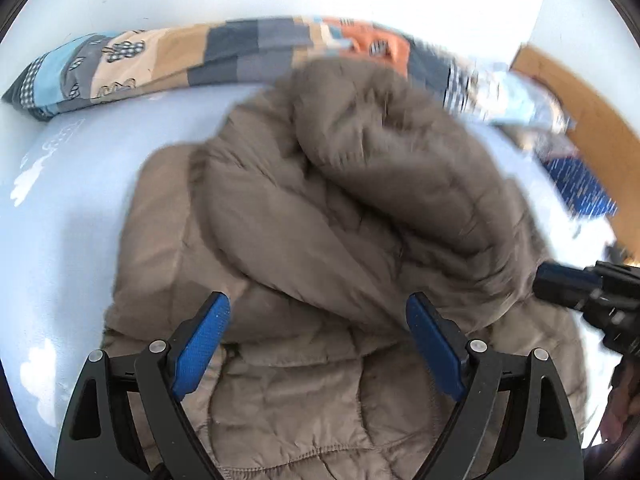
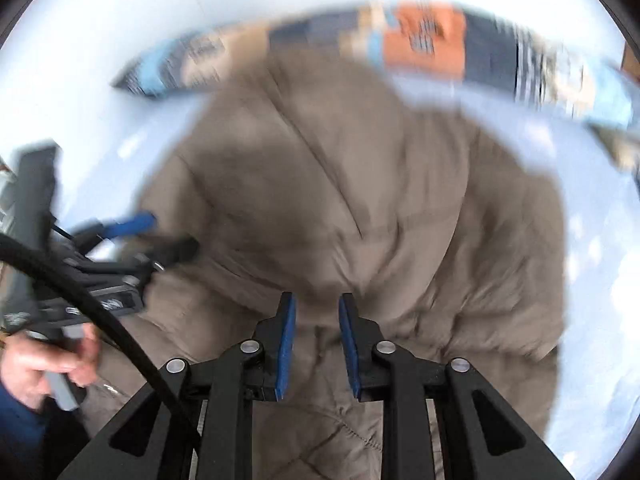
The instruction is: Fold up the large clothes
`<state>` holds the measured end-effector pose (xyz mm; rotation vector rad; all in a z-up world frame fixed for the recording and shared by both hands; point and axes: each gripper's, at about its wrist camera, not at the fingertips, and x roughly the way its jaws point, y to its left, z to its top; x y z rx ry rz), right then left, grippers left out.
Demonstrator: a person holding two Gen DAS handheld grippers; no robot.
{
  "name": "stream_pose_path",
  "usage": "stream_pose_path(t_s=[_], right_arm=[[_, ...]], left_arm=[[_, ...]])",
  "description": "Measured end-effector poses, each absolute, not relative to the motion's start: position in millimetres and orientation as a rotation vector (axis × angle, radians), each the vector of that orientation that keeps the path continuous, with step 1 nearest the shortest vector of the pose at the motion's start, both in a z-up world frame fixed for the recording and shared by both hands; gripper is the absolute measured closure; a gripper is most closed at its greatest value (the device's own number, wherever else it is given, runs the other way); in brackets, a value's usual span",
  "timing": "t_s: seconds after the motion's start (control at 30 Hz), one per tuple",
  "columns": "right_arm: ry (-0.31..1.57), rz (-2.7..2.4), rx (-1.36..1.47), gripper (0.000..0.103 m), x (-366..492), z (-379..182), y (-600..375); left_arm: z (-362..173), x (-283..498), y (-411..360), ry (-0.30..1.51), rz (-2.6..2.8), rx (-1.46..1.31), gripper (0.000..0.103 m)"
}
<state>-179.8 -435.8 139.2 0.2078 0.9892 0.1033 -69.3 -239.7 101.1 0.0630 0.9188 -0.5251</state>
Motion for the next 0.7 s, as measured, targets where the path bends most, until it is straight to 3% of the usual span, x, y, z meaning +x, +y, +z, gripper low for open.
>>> stream_pose_path(t_s=[0.17, 0.3, 0.5, 0.7], right_arm=[[0.857, 0.151, 0.265, 0.077, -139.5, 189.0, -426.8], [0.848, 0.155, 0.269, 0.076, -59.2, 190.4, -405.6], [0.976, 0.08, 0.209, 0.076, 27.2, 135.1, -382.7], [1.149, 0.025, 0.219, 0.076, 40.7, 59.2, -391.1]], left_arm=[[116.2, -59.8, -212.5, 0.893, -0.475, -0.043, 0.014], [111.3, -48.8, -197.2, 0.926, -0.45, -0.085, 0.014], [112.1, -46.7, -194.1, 0.912, -0.435, -0.045, 0.014], [110.1, -39.7, -189.6, 0.925, -0.432, -0.047, 0.014]])
